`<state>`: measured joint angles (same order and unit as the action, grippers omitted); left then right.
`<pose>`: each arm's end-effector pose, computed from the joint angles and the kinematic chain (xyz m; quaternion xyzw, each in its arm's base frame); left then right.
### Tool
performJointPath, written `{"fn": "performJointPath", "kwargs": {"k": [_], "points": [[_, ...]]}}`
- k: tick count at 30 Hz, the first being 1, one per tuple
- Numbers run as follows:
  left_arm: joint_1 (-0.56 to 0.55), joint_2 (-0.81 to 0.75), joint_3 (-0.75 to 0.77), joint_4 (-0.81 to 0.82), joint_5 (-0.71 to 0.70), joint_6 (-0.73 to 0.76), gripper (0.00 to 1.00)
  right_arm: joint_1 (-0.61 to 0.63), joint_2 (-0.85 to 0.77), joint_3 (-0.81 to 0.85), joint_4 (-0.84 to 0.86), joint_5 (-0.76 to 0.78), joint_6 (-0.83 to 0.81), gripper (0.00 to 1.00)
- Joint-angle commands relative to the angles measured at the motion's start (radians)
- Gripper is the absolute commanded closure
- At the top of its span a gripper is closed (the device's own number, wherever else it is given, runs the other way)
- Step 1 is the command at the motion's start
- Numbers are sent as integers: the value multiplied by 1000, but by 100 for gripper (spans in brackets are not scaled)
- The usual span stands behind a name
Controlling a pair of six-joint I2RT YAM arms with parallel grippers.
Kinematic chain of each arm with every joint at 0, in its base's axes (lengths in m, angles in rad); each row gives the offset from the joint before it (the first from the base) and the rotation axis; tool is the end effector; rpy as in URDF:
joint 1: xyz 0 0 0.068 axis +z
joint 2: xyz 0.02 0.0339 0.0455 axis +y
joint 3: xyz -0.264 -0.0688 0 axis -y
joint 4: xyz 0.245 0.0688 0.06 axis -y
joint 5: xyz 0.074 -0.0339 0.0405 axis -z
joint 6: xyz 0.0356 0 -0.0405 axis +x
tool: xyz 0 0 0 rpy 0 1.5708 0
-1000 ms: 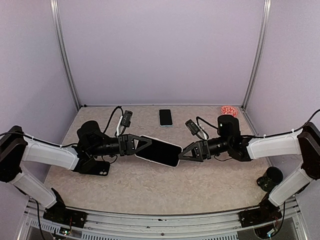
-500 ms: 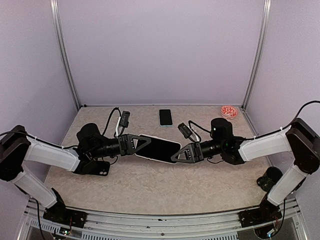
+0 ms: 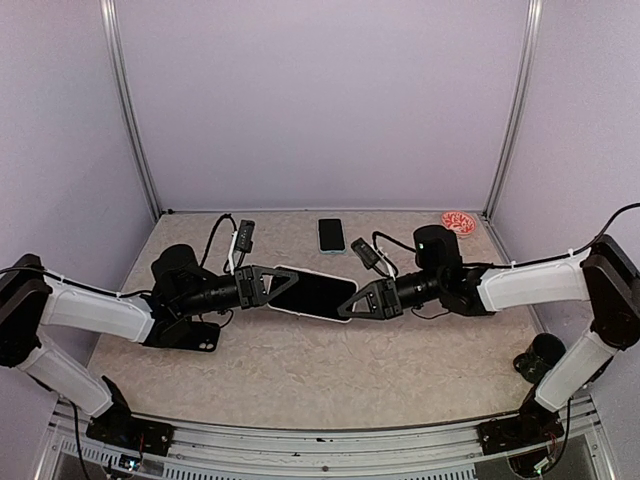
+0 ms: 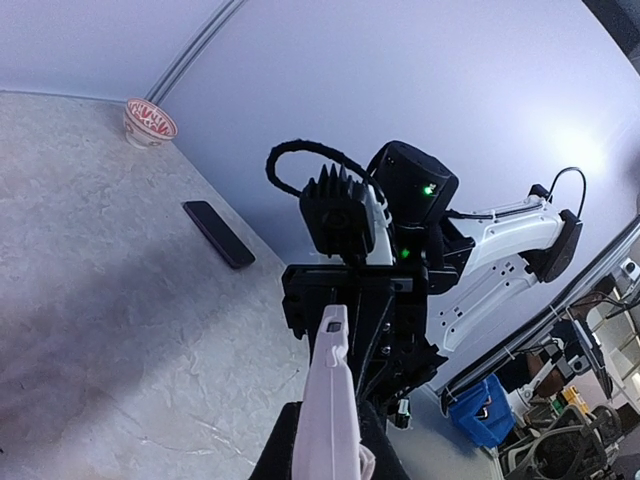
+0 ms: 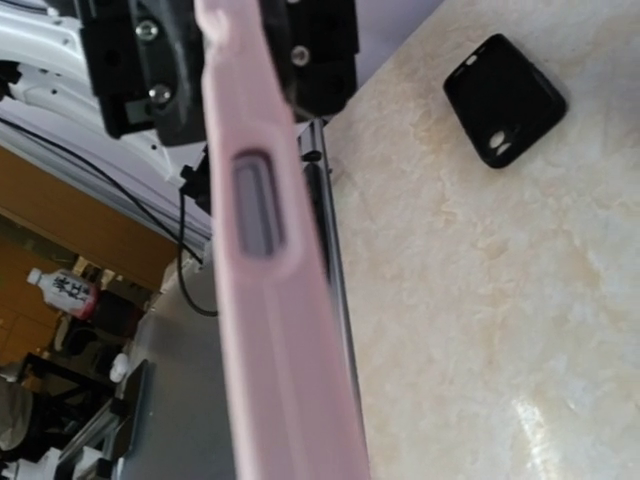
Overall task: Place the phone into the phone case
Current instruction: Press the corner of the phone case at the bottom left corner of the phone case.
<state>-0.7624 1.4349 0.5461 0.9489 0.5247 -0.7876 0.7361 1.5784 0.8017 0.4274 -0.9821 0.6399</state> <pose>0.1973 -0.2131 0.2290 0.1805 0.6644 -0.6190 0.3779 0.2224 0.2414 0.2165 -0.3048 0.7086 0.6196 0.1454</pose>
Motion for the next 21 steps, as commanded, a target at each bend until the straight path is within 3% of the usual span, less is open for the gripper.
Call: {"fn": "performJointPath", "kwargs": {"k": [1,3,11,15,21], "points": [[-21,-35,26,21,2,52,100,20,-32,46,-185,169,-59,79],[-20,-41,29,6,5,57,100,20,-62,56,-255,191,-115,55],[-13,-66,32,-45,29,63,100,22,-229,34,-465,407,-407,1],[-12,-57,48,-96,38,65,100,34,-381,-107,-352,544,-558,1],[-13,-43,64,-127,44,59,100,55,-576,-259,-169,556,-695,0]]}}
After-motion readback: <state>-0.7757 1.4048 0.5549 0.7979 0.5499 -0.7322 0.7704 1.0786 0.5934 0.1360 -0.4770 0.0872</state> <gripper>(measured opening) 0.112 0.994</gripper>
